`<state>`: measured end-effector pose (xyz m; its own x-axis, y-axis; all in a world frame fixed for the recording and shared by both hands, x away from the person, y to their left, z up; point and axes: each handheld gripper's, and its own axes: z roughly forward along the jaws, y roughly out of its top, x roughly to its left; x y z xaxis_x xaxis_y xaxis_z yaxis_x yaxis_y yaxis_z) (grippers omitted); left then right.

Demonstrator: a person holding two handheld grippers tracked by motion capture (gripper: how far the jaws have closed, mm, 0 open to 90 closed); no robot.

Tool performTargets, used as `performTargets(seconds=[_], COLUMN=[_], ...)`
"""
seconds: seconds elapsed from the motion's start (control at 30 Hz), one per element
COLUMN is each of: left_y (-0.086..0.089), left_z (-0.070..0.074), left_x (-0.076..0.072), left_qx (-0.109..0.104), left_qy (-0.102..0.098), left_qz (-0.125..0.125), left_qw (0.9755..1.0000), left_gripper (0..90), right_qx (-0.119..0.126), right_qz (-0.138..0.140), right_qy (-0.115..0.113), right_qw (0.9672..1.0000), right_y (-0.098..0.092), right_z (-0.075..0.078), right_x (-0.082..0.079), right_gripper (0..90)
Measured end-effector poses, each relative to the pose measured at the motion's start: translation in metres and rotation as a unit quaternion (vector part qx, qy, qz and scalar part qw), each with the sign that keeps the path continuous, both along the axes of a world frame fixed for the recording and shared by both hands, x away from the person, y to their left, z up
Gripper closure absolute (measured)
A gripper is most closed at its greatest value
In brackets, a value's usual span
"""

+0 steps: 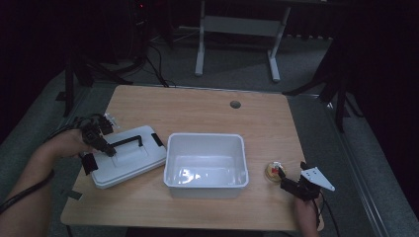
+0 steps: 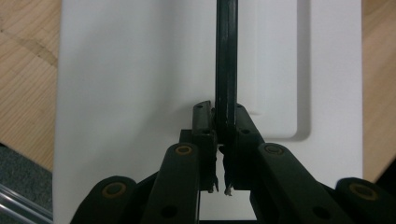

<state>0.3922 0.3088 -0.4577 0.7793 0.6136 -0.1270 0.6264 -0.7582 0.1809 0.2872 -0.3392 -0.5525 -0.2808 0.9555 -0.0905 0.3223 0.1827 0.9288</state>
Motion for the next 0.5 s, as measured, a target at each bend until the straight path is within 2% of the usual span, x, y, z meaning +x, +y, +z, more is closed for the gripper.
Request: performTargets(seconds=[0.13, 0.17, 0.23, 0.5], left_y=[-0.001, -0.001, -0.002, -0.003], left_z=[-0.011, -0.014, -0.018, -0.035], left_x=[-0.001, -0.001, -0.002, -0.002], left_qx=[-0.002, -0.007, -0.002, 0.012], left_qy=[-0.004, 0.002, -0.001, 0.017], left_qz=[-0.006, -0.006, -0.012, -0.020], left_qw=[1.0000, 1.0000, 0.9999, 0.9996], left_gripper=[83.4, 83.4, 83.3, 83.1], right_qx=[0.000, 0.000, -0.001, 0.001], right_qz=[0.002, 0.002, 0.002, 0.003], right_qy=[0.002, 0.003, 0.003, 0.007], right_qw=[1.0000, 1.0000, 1.0000, 1.0000], right_y=[0.000, 0.000, 0.000, 0.000], right_z=[0.000, 0.000, 0.000, 0.000], right_x=[0.000, 0.000, 0.000, 0.001], right_gripper=[11.3, 11.4, 11.4, 11.4])
